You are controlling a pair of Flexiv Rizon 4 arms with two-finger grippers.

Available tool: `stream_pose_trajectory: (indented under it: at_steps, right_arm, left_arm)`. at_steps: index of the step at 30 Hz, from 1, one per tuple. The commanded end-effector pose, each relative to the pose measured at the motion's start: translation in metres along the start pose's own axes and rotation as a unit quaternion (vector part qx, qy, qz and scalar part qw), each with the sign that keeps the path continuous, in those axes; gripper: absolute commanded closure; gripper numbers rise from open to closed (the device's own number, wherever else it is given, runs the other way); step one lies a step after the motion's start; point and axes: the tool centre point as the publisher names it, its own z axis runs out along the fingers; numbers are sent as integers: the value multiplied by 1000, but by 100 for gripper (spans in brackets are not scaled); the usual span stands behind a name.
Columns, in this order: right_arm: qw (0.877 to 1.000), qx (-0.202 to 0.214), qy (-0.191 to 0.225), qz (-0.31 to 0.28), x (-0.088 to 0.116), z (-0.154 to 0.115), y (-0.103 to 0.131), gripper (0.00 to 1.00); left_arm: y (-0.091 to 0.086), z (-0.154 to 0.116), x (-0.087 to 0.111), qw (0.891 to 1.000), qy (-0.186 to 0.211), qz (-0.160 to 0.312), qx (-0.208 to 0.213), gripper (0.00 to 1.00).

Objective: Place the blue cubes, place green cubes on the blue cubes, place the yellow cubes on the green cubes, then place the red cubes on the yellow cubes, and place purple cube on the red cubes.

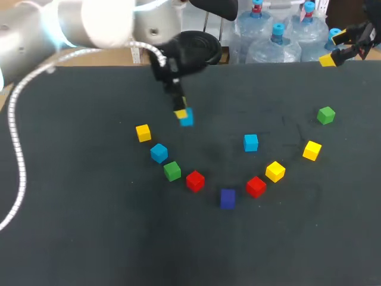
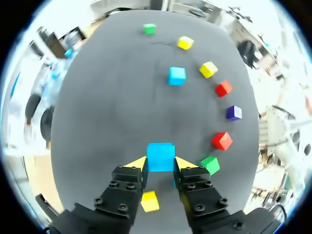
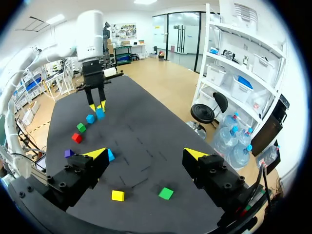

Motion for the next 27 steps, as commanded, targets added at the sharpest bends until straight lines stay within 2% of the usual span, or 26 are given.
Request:
stream_pose_trajectory:
  at_steps: [1,9,19,27]
  right_arm:
    - [1000,1,0,0,0,0,0,0]
    - [1000,1,0,0,0,0,0,0]
    - [1000,1,0,0,0,0,0,0]
    - [1000,1,0,0,0,0,0,0]
  left_arm:
    - [1,14,-27,999,47,24,10,100]
    - [-2,36,-46,998,47,25,18,100]
    - [-13,43,-75,1000,24,11,14,100]
    - [-20,50,-87,1000,20,-2,11,100]
